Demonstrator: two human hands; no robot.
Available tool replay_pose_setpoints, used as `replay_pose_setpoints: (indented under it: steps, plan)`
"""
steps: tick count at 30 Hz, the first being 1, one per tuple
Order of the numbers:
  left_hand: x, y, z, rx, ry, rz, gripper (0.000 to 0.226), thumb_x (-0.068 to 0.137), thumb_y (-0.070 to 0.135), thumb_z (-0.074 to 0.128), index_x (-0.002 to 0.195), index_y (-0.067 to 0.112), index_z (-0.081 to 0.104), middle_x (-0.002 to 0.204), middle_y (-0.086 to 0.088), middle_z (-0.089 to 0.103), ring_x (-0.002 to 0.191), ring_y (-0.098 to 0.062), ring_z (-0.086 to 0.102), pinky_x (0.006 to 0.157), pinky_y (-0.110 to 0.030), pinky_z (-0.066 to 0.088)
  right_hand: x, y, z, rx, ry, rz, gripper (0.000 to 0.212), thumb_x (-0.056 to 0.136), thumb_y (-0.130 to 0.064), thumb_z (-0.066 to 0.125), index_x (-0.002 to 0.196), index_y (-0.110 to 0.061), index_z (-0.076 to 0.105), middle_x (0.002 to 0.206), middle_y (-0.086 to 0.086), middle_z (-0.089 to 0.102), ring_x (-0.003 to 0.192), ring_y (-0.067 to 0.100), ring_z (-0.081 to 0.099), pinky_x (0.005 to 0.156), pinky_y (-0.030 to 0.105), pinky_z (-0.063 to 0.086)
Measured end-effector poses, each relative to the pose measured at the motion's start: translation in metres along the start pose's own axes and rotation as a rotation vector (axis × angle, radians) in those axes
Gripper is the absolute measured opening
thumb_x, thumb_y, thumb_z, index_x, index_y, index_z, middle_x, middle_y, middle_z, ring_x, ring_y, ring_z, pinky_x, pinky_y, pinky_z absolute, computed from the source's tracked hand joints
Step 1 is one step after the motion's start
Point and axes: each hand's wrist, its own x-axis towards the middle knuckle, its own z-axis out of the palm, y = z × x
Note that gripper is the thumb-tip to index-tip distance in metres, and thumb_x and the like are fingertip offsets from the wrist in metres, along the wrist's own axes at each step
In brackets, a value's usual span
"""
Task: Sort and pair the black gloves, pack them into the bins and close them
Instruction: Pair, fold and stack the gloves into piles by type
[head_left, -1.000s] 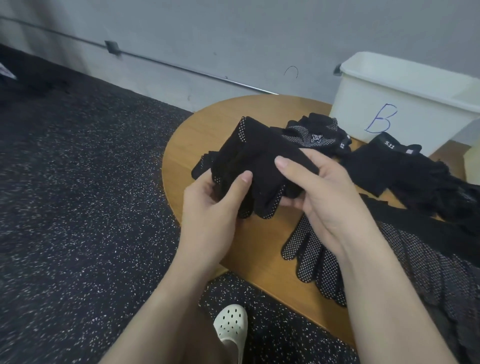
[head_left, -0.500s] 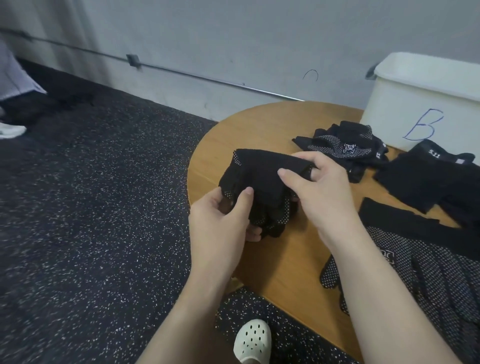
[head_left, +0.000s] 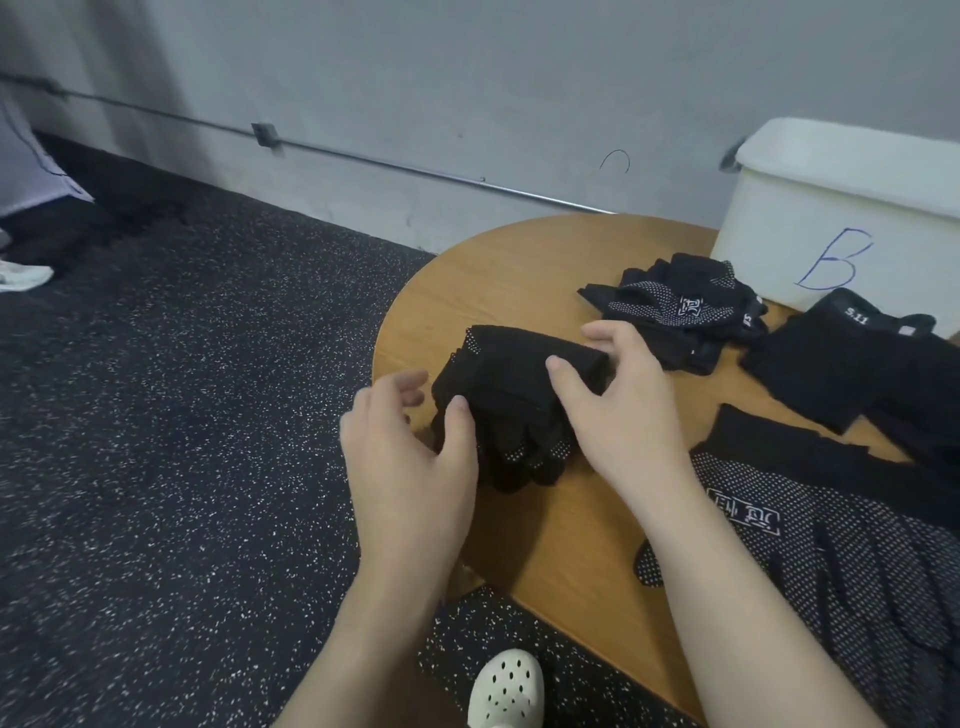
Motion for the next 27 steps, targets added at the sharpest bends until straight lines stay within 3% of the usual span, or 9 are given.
replay_pose_setpoints:
  steps: [3,7,10,13,20,23,27]
  plan:
    - [-0.002,0.004,0.004,0.09,-0.053,0.182,0.042,0.107,0.031,0.049,0.146,0.02,0.052,0.15,0.001,0.047,0.14,-0.014,0.035,0.118,-0.04,0.034,-0.01,-0.004,-0.001,-0.207,0.041,-0.14,0.045,0.099,-0.04,0.059,0.139,-0.019,0.055,0.138,-0.005,0.057,0.133,0.014,0.045,0.109,0.029,0.035]
    - [-0.002,0.006,0.015,0.125,-0.219,0.245,0.047,0.11,0.034,0.036,0.155,0.023,0.046,0.166,-0.003,0.033,0.156,-0.018,0.02,0.128,-0.036,0.017,-0.022,-0.007,0.003,-0.223,-0.054,-0.306,0.046,0.107,-0.036,0.043,0.147,-0.016,0.053,0.157,-0.001,0.045,0.149,0.015,0.032,0.126,0.037,0.021]
    - [0.0,0.002,0.021,0.165,-0.306,0.197,0.051,0.11,0.037,0.031,0.158,0.023,0.041,0.167,-0.003,0.034,0.158,-0.017,0.018,0.128,-0.038,0.015,-0.025,-0.003,0.007,-0.239,-0.243,-0.274,0.049,0.112,-0.035,0.032,0.159,-0.023,0.035,0.17,-0.009,0.019,0.157,0.005,0.006,0.129,0.031,0.003]
    - [0.002,0.001,0.023,0.161,-0.295,0.157,0.05,0.11,0.037,0.03,0.157,0.025,0.042,0.164,0.0,0.039,0.157,-0.015,0.02,0.127,-0.04,0.019,-0.027,0.003,0.011,-0.299,-0.356,-0.229,0.054,0.111,-0.041,0.023,0.164,-0.028,0.018,0.171,-0.014,0.004,0.155,-0.002,-0.009,0.127,0.026,-0.006]
    - [-0.001,-0.001,0.03,0.267,-0.31,0.092,0.051,0.112,0.038,0.027,0.161,0.031,0.032,0.17,0.003,0.026,0.159,-0.018,0.014,0.129,-0.04,0.011,-0.028,0.009,0.022,-0.353,-0.392,-0.17,0.058,0.109,-0.045,0.015,0.165,-0.032,0.01,0.171,-0.019,-0.003,0.153,-0.005,-0.016,0.122,0.021,-0.013]
    - [-0.003,-0.002,0.031,0.289,-0.305,0.098,0.051,0.112,0.038,0.027,0.162,0.03,0.03,0.17,0.001,0.026,0.159,-0.02,0.016,0.128,-0.039,0.012,-0.029,0.01,0.028,-0.371,-0.377,-0.157,0.057,0.11,-0.043,0.014,0.165,-0.03,0.008,0.171,-0.017,-0.003,0.152,-0.004,-0.017,0.123,0.023,-0.012]
    - [-0.006,-0.002,0.032,0.292,-0.288,0.122,0.051,0.113,0.036,0.026,0.162,0.027,0.03,0.169,-0.002,0.028,0.158,-0.021,0.019,0.128,-0.038,0.017,-0.025,0.005,0.017,-0.356,-0.481,-0.1,0.057,0.111,-0.046,0.014,0.165,-0.031,0.004,0.171,-0.017,-0.008,0.152,-0.004,-0.019,0.123,0.025,-0.012]
